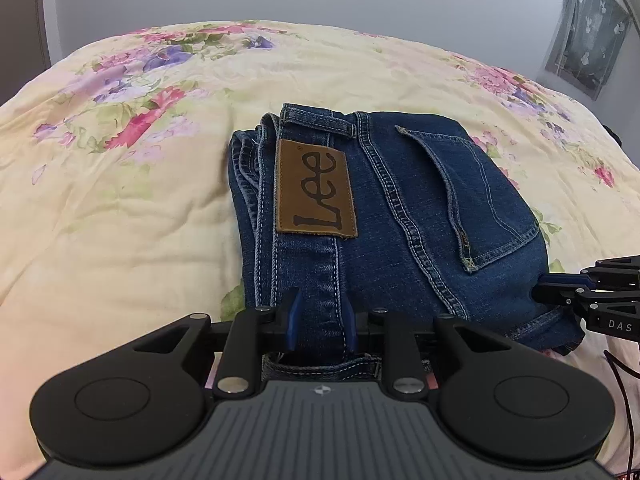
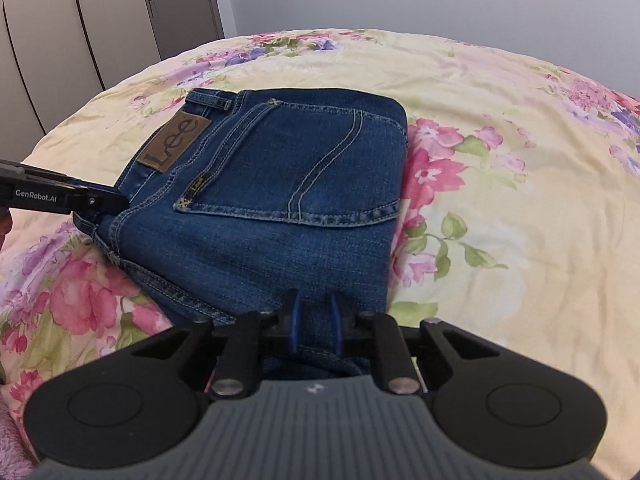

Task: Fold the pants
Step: 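Open both tools and pull them back from the folded jeans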

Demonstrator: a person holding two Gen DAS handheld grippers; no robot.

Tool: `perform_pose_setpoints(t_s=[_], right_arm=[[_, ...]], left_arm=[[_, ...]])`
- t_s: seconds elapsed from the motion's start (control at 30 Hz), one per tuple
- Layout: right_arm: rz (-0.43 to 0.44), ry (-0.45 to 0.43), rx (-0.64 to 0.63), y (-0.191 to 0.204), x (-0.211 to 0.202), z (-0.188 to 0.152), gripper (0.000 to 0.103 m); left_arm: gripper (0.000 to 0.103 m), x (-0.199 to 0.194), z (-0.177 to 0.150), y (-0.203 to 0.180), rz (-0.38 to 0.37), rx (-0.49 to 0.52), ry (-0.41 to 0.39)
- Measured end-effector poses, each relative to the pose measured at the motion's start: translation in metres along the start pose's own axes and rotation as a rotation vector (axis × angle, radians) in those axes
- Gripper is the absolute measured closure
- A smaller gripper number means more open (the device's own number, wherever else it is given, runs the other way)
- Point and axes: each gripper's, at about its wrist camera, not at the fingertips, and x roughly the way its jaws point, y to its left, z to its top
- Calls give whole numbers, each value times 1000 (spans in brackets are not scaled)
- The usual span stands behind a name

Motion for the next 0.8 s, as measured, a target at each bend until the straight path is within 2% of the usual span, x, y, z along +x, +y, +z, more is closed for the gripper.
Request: perform_pose_setpoints(t_s=[0.13,0.27,0.47,0.5,0.57,0.6,0.77,0.8], right_arm=[[-7,27,-1,1,-2,9,91],[-8,26,-35,9,-22,20,90],[-15,-64,-83,30,-80,27,89],[-14,-78,-83,33,-90,28,88],[-11,-115,-80,42,-114,30,78],[-7,-133,-79,46,-126,31,72],[29,-201,-74,67,-187,26,69],[33,-214,-71,70,-197,24,65]], left_arm=[[75,-6,6,-7,28,31,15],[75,-29,17,-14,51,54,11],[75,-96,30,-25,105,126,-61],[75,-111,33,-27,113,133,-78],[75,-138,38,-30,129,151,-104],[73,-154,41,-33,145,166,-119],[47,-228,41,-52,245,295,-179],[45,-245,40,-56,272,319,-198]])
